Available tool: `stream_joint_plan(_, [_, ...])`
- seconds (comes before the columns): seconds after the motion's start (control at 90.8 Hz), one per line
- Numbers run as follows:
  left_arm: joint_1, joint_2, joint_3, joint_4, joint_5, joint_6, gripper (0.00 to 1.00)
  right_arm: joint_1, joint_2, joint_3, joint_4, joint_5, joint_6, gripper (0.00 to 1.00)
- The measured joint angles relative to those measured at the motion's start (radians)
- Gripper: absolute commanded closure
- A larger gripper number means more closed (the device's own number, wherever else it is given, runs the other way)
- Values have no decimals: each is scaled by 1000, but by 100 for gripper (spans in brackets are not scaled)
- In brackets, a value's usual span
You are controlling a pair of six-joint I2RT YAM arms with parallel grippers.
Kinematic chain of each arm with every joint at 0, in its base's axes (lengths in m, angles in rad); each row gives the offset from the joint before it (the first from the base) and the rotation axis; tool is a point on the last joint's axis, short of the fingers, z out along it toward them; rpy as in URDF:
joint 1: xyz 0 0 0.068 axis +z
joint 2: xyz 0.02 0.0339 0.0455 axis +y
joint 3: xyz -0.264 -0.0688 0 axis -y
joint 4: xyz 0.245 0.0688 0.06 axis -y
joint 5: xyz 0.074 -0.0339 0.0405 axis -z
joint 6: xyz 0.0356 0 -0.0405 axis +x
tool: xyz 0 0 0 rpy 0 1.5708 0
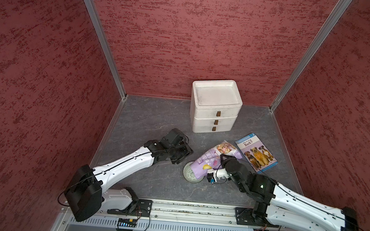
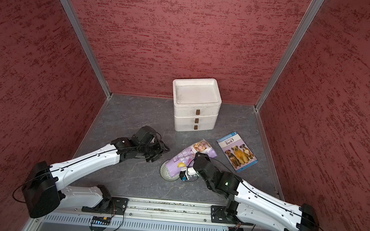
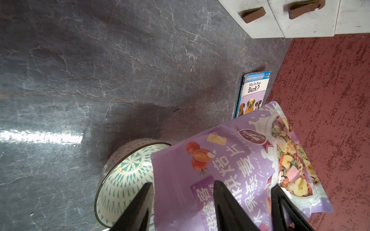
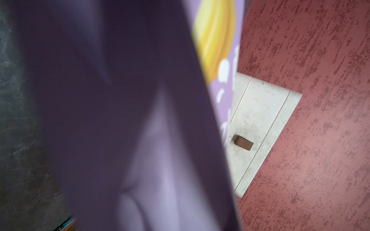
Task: Pour the oats into the breakfast bowl
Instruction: Pour the oats into the bowl.
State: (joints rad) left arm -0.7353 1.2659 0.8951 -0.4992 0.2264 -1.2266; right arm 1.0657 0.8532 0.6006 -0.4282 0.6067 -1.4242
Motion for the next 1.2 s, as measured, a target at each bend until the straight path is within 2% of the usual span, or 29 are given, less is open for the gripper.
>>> stream_joint_plan(0.441, [0, 4, -11, 2, 0, 0, 49, 24, 27, -21, 95, 34, -80, 100])
stream_joint_plan(1.201, [-1, 4, -15, 3, -1, -16, 51, 59, 41, -28, 150, 71, -181, 100])
